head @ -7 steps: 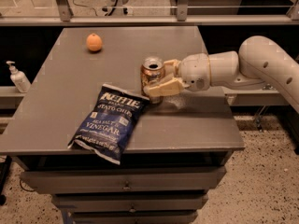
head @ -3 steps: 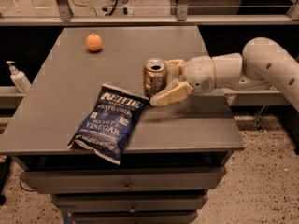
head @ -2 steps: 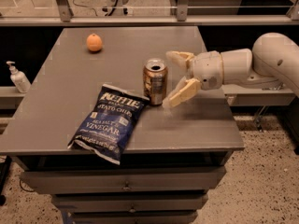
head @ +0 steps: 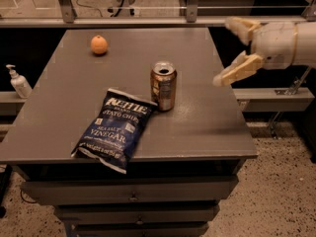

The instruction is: Move orange can near blue chip bag

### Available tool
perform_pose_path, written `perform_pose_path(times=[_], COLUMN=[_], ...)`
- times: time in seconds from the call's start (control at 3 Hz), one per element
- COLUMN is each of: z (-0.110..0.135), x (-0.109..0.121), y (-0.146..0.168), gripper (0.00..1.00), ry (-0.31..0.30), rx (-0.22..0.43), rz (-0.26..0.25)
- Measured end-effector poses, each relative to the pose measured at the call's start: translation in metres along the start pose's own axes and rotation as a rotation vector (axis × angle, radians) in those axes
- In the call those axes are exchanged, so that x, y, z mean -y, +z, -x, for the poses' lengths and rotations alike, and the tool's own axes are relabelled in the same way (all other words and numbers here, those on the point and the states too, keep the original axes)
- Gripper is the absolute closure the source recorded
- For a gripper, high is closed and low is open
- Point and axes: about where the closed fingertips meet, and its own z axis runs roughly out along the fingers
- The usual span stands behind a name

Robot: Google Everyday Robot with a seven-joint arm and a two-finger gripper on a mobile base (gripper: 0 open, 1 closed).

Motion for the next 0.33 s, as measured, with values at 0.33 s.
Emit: perform_pose_path(times=[0.33], z=[0.0066], x=[0.0058], y=[-0.0072], gripper=[0.00], ry=[-0.014], rx=[0.000], rz=[-0.019])
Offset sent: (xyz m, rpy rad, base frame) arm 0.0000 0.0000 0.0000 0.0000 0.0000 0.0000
